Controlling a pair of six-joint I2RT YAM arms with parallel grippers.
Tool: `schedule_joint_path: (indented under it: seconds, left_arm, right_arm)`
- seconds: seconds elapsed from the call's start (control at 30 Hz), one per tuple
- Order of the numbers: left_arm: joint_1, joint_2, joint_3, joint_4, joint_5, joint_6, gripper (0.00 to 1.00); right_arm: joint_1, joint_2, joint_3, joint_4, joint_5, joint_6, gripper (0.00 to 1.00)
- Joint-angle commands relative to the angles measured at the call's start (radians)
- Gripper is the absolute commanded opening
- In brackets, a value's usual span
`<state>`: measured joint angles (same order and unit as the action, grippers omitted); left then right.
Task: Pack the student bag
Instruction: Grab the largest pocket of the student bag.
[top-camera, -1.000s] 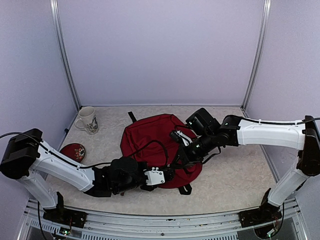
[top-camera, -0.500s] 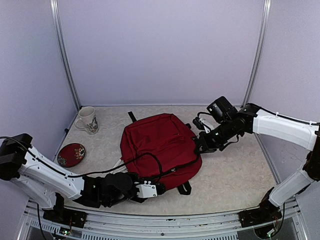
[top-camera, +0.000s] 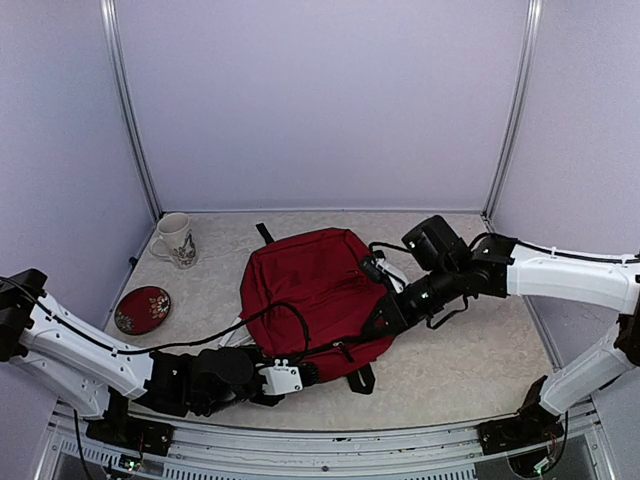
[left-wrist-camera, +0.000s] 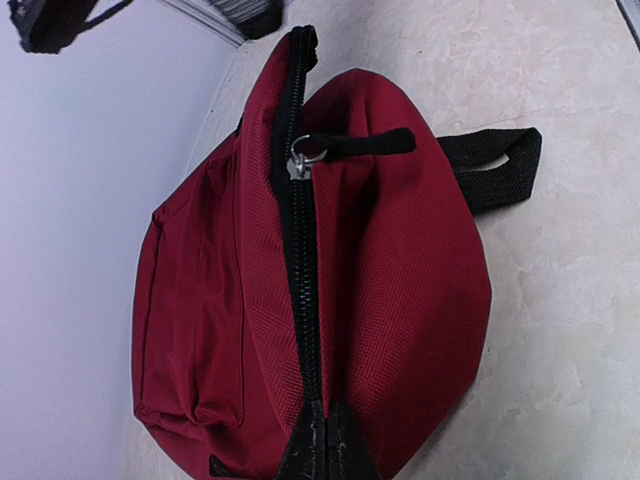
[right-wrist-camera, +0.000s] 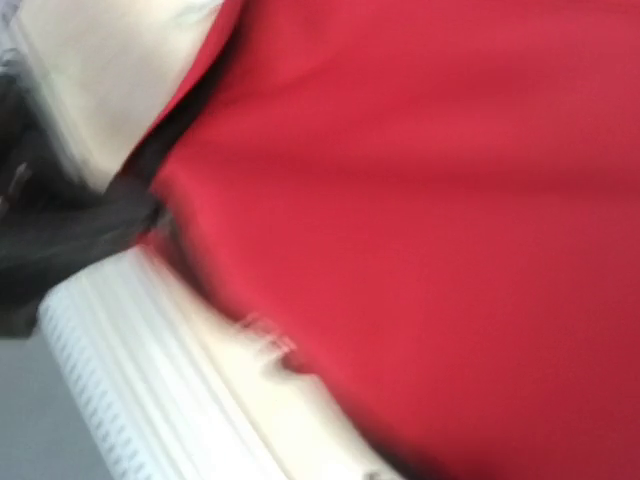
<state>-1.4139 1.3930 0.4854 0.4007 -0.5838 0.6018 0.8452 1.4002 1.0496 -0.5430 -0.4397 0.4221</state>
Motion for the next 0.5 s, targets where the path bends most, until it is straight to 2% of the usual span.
schedule_joint_path:
  seconds: [0.0, 0.2, 0.33, 0.47]
  left_arm:
    - [0.004, -0.012, -0.019, 0.011, 0.004, -0.027, 0.0]
    - [0.004, 0.025, 0.0, 0.014, 0.004, -0.042, 0.0]
    - [0.005, 0.036, 0.007, 0.02, 0.004, -0.04, 0.0]
    - [0.004, 0.032, 0.011, 0.004, 0.004, -0.042, 0.0]
  right_arm:
    - [0.059, -0.034, -0.189, 0.325, -0.041, 0.141, 0.26]
    - [0.206, -0.053, -0.342, 0.623, 0.127, 0.217, 0.38]
    - [0.24, -0.014, -0.409, 0.717, 0.273, 0.235, 0.43]
    - [0.239, 0.023, -0.416, 0.773, 0.344, 0.192, 0.46]
